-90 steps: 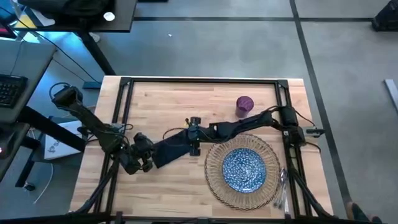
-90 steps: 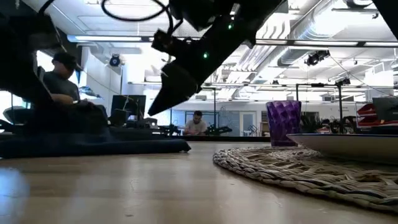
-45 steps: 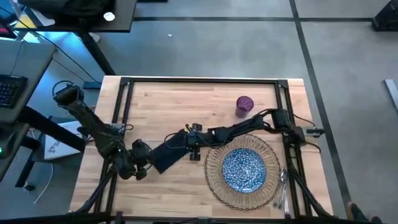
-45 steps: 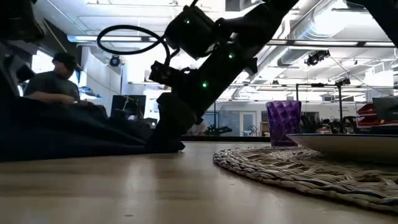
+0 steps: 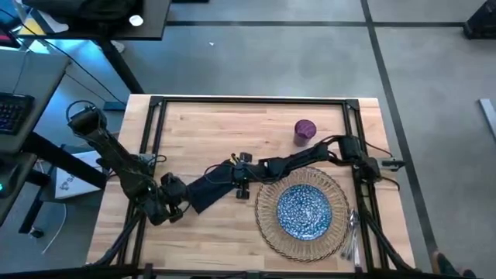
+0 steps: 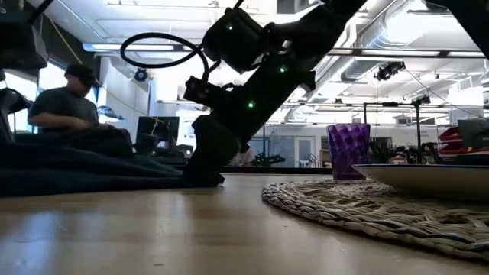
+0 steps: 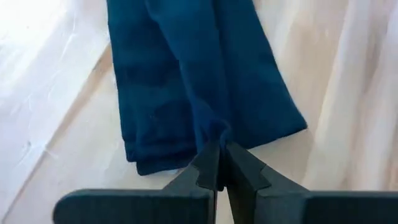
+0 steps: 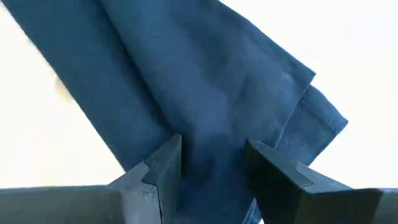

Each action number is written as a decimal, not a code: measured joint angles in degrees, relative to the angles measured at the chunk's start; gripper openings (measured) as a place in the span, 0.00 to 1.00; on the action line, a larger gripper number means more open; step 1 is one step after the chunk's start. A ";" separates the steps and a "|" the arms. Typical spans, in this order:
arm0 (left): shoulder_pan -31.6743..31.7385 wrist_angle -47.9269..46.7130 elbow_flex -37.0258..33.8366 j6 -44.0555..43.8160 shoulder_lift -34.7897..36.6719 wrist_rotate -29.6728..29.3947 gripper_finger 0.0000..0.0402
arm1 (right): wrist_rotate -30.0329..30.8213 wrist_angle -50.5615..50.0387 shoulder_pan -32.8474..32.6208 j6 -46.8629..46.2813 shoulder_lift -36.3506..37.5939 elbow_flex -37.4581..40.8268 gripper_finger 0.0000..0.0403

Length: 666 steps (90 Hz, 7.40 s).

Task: Set table place
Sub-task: Fold the blue table napkin, then move the blue table napkin to the left of the table, then move the table mat to the center of the table

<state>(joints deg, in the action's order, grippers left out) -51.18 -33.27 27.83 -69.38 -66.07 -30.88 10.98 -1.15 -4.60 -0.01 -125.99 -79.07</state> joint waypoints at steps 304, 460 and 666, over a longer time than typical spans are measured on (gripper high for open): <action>34.60 5.05 -14.58 15.99 13.12 12.03 0.00 | -2.39 -89.11 -15.30 -54.46 27.76 -11.45 0.33; 39.66 66.91 10.11 58.92 -26.59 19.39 0.00 | 1.94 -62.37 -33.81 -76.42 41.44 18.93 0.33; 56.04 31.85 7.84 79.09 -29.24 13.79 0.00 | 15.73 -45.00 -21.10 -55.73 26.63 18.91 0.33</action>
<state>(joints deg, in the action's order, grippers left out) 4.86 -1.43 35.68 9.71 -95.31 -17.09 26.70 -46.16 -25.70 -55.74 -99.36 -60.16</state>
